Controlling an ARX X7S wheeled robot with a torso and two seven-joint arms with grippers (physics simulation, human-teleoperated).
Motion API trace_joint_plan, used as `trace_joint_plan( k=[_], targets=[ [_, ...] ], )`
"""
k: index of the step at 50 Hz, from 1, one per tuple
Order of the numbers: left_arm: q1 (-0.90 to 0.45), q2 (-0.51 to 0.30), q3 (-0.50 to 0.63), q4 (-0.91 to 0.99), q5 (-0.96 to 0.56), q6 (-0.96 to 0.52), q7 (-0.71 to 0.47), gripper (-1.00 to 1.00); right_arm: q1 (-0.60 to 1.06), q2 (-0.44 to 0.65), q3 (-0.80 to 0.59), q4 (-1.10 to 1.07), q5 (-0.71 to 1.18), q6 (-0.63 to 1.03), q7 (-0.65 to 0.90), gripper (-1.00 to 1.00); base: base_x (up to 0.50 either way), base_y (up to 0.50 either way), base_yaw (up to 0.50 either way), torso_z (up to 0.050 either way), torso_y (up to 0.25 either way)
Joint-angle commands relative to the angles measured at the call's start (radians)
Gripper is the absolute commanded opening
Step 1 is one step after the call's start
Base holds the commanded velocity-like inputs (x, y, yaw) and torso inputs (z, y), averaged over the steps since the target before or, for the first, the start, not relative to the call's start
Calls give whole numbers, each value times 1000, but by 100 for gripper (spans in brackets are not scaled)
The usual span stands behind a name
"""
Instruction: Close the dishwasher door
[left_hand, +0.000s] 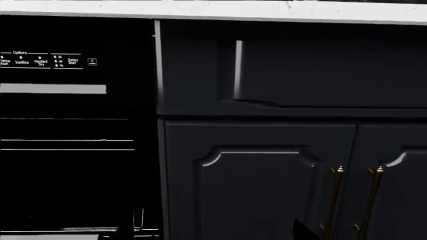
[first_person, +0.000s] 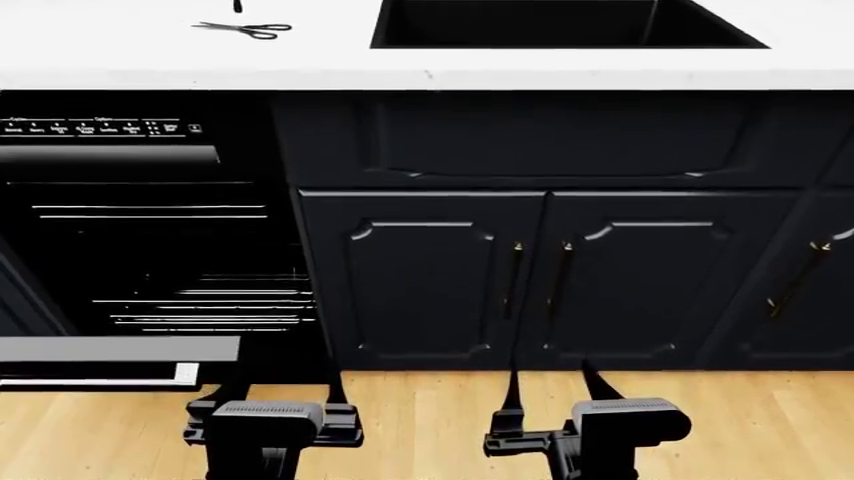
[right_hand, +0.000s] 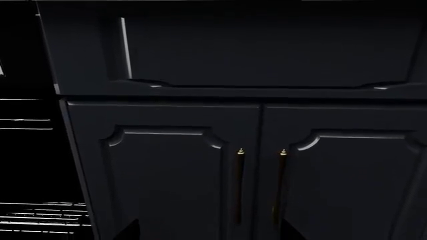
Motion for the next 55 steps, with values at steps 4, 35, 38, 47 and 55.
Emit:
trace_joint_plan(
  k=[4, 35, 38, 47, 55],
  targets=[
    [0, -10, 14, -1, -10, 4, -12, 100, 2, 11, -15, 5, 6, -7, 13, 100, 0, 0, 0, -50, -17],
    [-1, -31, 36, -2, -28, 9, -34, 100, 4, 31, -42, 4, 20, -9, 34, 100, 0, 0, 0, -50, -16],
    [-1, -33, 38, -1, -30, 9, -36, 100, 4, 32, -44, 3, 21, -9, 36, 100, 0, 0, 0, -50, -14],
    [-3, -36, 44, -6, -34, 12, -41, 100, 3, 36, -52, 5, 21, -12, 44, 100, 0, 0, 0, -50, -13],
    [-6, -39, 50, -13, -37, 16, -46, 100, 4, 40, -59, 10, 22, -16, 48, 100, 0, 0, 0, -50, -13]
  ],
)
